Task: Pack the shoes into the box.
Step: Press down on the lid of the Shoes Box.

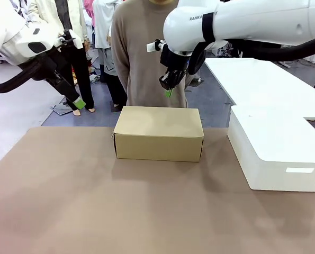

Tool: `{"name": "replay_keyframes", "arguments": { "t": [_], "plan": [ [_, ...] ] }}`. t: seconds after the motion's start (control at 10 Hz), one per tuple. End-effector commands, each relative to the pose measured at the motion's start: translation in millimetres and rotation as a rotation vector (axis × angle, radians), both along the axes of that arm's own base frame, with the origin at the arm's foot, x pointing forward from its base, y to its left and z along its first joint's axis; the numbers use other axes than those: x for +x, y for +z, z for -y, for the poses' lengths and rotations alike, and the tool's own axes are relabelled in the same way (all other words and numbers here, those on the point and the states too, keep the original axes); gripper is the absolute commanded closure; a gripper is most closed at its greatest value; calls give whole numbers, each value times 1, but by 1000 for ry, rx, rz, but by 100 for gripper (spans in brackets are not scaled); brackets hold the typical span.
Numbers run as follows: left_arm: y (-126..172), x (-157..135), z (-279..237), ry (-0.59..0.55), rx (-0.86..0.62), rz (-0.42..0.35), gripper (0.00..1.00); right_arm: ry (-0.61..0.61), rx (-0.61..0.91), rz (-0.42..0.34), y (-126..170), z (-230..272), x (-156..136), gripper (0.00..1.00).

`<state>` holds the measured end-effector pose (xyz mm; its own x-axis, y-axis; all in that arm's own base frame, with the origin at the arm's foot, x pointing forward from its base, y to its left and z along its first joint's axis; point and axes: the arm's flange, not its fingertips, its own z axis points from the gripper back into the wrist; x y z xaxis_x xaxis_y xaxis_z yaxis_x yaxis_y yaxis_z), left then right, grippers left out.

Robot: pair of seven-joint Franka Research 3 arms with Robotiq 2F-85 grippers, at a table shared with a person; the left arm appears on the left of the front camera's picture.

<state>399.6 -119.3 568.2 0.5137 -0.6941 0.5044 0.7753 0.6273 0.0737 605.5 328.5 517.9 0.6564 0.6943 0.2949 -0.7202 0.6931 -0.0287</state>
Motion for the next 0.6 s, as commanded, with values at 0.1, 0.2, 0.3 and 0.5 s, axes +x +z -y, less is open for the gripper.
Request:
{"name": "replay_keyframes", "arguments": {
  "t": [0.1, 0.2, 0.3, 0.5],
  "plan": [
    [3, 1, -2, 6, -5, 8, 0, -84, -25, 9, -29, -15, 17, 100],
    [3, 1, -2, 6, -5, 8, 0, -105, -33, 4, -41, -18, 21, 100],
    [3, 1, -2, 6, -5, 8, 0, -109, -38, 1, -51, -20, 25, 100],
    [3, 1, -2, 6, -5, 8, 0, -122, -36, -18, -69, -22, 31, 100]
  ]
}}
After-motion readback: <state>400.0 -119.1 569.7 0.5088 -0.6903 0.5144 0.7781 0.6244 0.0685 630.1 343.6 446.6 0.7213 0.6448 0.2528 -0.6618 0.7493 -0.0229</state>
